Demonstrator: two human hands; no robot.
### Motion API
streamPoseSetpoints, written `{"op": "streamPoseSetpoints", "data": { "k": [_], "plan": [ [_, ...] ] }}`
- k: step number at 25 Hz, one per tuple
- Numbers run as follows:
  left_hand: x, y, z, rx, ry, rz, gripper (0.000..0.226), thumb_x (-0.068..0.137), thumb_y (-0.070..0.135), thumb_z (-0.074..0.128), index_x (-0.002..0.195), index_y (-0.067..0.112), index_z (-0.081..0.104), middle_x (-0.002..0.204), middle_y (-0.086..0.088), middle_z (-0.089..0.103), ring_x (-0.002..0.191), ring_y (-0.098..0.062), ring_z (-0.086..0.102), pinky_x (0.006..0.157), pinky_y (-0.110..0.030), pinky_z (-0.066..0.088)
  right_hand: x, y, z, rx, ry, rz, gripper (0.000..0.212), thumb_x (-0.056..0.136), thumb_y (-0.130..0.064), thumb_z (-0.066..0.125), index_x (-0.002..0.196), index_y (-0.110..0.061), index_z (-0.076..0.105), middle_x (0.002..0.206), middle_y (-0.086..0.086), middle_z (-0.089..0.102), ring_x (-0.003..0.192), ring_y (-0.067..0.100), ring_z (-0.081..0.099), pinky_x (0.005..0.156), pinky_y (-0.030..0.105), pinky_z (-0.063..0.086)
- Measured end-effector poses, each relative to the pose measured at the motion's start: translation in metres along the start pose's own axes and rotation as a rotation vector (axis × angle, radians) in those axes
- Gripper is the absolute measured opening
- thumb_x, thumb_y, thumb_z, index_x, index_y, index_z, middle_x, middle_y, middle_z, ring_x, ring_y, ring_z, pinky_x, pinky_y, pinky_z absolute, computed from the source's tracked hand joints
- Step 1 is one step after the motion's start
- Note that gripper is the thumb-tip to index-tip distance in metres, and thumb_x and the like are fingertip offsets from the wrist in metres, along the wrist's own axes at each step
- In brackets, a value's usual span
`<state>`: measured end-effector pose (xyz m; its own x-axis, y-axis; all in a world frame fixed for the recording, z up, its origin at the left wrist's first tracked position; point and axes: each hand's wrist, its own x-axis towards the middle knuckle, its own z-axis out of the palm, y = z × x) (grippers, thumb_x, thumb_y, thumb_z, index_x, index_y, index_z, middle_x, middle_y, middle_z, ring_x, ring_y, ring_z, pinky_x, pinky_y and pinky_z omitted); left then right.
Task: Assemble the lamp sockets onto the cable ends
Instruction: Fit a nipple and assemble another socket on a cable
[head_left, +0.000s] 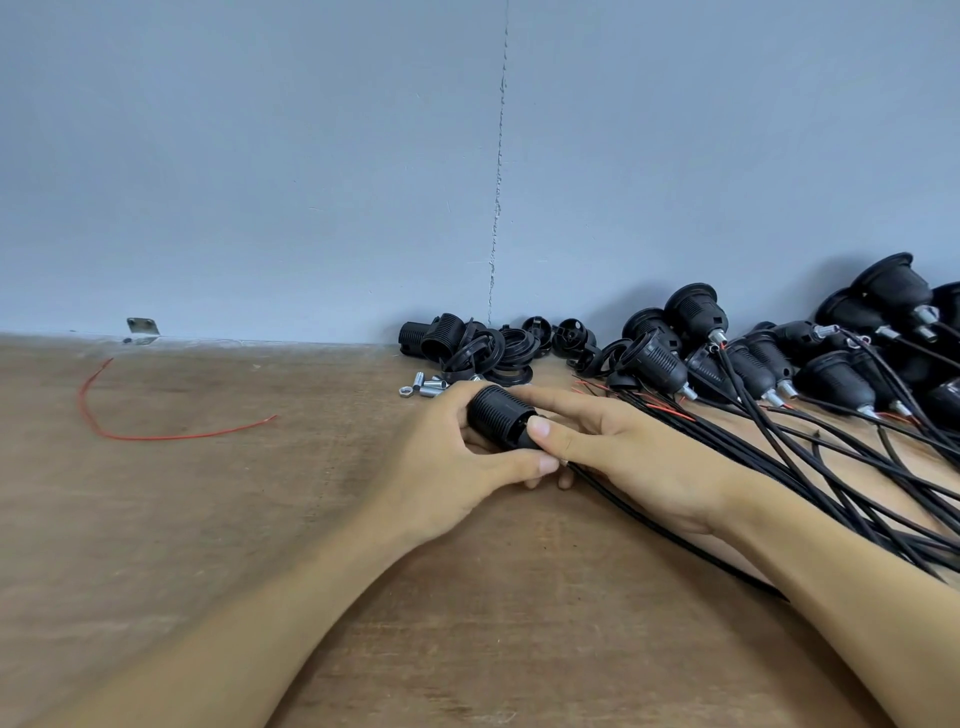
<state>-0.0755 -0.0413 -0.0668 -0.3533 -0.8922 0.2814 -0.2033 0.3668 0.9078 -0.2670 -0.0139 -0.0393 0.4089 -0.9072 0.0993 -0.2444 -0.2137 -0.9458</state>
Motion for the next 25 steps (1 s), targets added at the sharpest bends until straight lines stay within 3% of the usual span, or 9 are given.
{"op": "streamPoseSetpoints", "data": {
  "k": [5,9,25],
  "plan": [
    [-0.0003,-0.0004,0.0006,-0.012,0.018,0.021,0.048,0.067,0.03,0.091,0.11,0.026,0.072,0.099,0.005,0.078,0.096,-0.012,0.074,0.092,-0.041,0.059,0.0009,0.0025,0.0008,0.179,-0.005,0.017,0.04,0.097,-0.024,0.056,0.137,-0.022,0.06,0.127,0.006,0.069,0.101,0.011,0.064,0.077,0.02,0.051],
    [-0.0002,0.0005,0.0019,-0.009,0.022,0.028,0.048,0.066,0.032,0.089,0.111,0.027,0.073,0.101,0.007,0.078,0.099,-0.009,0.073,0.093,-0.039,0.058,0.0027,0.0057,0.0006,0.289,0.028,0.046,0.039,0.093,-0.022,0.062,0.131,-0.015,0.064,0.122,0.015,0.07,0.104,0.022,0.066,0.082,0.027,0.055],
    [0.0029,-0.0041,0.004,0.085,0.059,0.066,0.043,0.072,0.045,0.084,0.109,0.029,0.07,0.1,0.01,0.077,0.096,-0.008,0.074,0.091,-0.044,0.058,0.0048,0.009,0.0038,0.272,0.09,0.048,0.036,0.091,-0.031,0.063,0.126,-0.021,0.068,0.119,0.007,0.072,0.108,0.022,0.069,0.084,0.027,0.057]
  ]
}}
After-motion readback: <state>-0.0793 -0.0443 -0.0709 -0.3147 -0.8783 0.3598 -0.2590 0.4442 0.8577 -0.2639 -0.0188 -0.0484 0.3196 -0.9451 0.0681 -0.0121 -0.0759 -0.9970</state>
